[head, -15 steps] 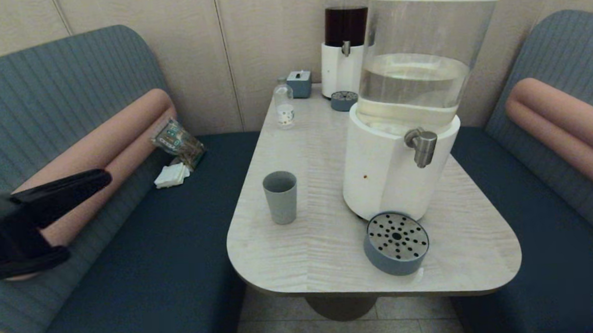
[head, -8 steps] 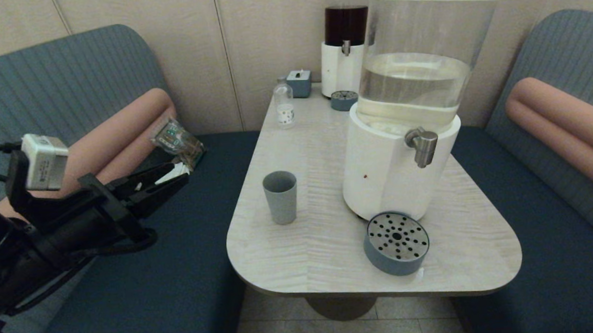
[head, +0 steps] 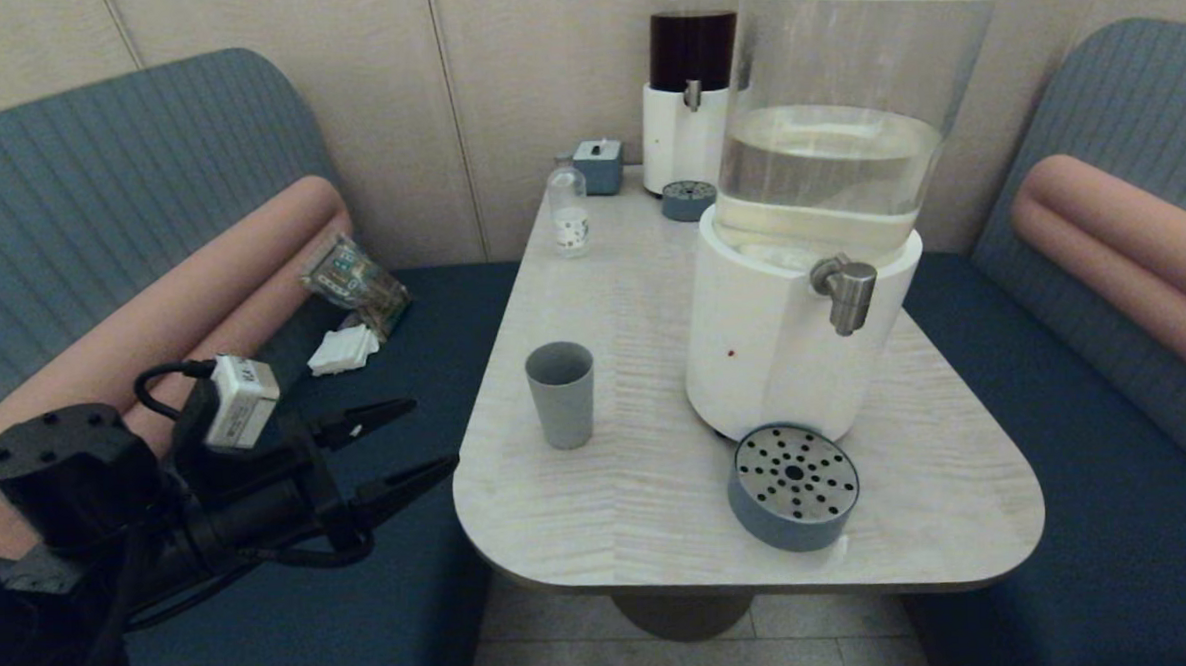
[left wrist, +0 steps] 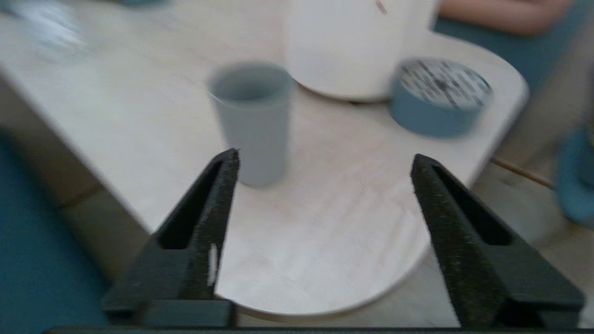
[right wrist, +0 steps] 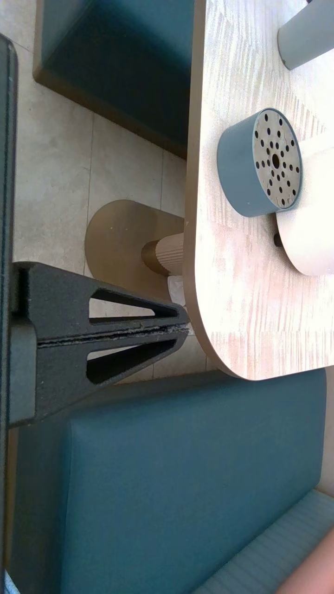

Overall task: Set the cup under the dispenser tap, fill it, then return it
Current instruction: Pick up the cup

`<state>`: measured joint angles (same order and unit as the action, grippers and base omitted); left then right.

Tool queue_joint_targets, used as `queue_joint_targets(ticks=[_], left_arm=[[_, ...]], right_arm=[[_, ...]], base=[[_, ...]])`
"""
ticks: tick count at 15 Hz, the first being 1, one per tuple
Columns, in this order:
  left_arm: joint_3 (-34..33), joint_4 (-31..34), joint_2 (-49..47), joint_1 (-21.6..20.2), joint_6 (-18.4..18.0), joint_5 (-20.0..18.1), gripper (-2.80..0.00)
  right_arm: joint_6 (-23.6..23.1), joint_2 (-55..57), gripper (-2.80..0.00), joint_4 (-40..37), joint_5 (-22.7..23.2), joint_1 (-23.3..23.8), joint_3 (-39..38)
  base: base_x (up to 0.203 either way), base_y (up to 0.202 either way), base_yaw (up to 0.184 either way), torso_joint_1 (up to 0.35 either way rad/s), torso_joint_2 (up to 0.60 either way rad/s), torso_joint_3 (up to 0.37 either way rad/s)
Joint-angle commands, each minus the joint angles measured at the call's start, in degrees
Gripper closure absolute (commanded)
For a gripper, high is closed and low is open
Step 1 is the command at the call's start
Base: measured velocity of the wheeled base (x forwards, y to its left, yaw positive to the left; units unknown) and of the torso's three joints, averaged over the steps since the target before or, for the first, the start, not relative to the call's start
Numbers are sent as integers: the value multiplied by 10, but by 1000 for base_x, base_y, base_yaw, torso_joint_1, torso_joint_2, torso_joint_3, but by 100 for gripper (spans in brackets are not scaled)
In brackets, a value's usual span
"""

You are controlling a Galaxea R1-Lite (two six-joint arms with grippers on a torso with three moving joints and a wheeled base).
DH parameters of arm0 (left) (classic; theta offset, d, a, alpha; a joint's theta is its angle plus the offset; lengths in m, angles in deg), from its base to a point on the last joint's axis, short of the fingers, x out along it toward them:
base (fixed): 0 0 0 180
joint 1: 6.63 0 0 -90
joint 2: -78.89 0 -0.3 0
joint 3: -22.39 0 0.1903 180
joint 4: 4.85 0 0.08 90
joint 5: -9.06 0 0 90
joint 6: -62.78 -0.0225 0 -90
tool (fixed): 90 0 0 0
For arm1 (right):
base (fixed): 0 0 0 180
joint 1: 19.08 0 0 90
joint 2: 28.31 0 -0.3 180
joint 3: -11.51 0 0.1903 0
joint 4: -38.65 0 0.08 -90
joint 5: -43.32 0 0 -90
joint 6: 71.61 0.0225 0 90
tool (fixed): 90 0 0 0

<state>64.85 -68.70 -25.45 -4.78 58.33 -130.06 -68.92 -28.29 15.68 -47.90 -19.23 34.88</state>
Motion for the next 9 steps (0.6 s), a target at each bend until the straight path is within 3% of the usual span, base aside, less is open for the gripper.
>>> queue_joint_targets(ticks=[1,4,9], left_arm=[[24,-5,-69,3,-7,-34,-280],[85,-5,-134,12,-9,-64,-280],[245,-5,-260,21,-9,-68,-280]], right_arm=[[0,1,0,0,0,0,-1],[0,1,0,0,0,0,-1],[0,1,0,0,0,0,-1]], base=[[0,0,0,0,0,0],[0,0,0,0,0,0],[0,0,0,0,0,0]])
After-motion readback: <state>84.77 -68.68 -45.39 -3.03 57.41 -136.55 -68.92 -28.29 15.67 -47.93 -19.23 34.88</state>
